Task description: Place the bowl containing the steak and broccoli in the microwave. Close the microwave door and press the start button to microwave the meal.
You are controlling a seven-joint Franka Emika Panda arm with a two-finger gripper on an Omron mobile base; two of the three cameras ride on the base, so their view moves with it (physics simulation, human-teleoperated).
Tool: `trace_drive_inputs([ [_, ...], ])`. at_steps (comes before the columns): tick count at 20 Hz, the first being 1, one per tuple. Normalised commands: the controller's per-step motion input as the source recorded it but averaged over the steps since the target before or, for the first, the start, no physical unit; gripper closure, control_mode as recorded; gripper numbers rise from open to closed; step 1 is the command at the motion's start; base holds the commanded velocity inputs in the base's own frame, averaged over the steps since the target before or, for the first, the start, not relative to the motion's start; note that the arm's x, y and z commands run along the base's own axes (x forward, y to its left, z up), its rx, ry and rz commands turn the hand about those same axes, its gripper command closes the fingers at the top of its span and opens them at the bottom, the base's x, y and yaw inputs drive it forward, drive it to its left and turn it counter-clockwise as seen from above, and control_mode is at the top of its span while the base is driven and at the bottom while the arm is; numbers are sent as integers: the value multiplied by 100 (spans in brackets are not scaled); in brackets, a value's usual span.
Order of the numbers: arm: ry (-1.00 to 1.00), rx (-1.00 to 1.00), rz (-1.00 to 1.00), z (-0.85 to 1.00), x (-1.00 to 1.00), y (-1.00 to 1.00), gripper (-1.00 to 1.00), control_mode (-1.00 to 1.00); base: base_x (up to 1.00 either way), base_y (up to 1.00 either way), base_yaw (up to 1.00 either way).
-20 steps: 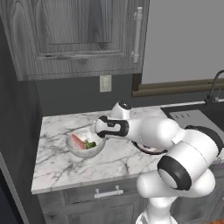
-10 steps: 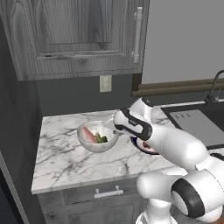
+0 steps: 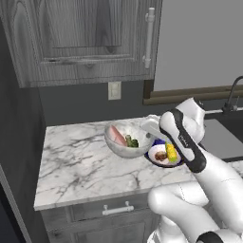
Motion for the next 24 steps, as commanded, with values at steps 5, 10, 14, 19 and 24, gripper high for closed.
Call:
trace_drive_inputs([
  [5, 0, 0, -5, 56, -75, -68, 100, -100, 0, 0, 0],
  [10, -3, 0, -9, 54, -70, -73, 100, -100, 0, 0, 0],
  [14, -1, 0, -9, 60, -37, -27, 100, -100, 0, 0, 0],
  [19, 0, 1, -8, 44, -4, -31, 100, -100, 0, 0, 0],
  [24, -1, 3, 0, 10, 2, -14, 100, -100, 0, 0, 0],
])
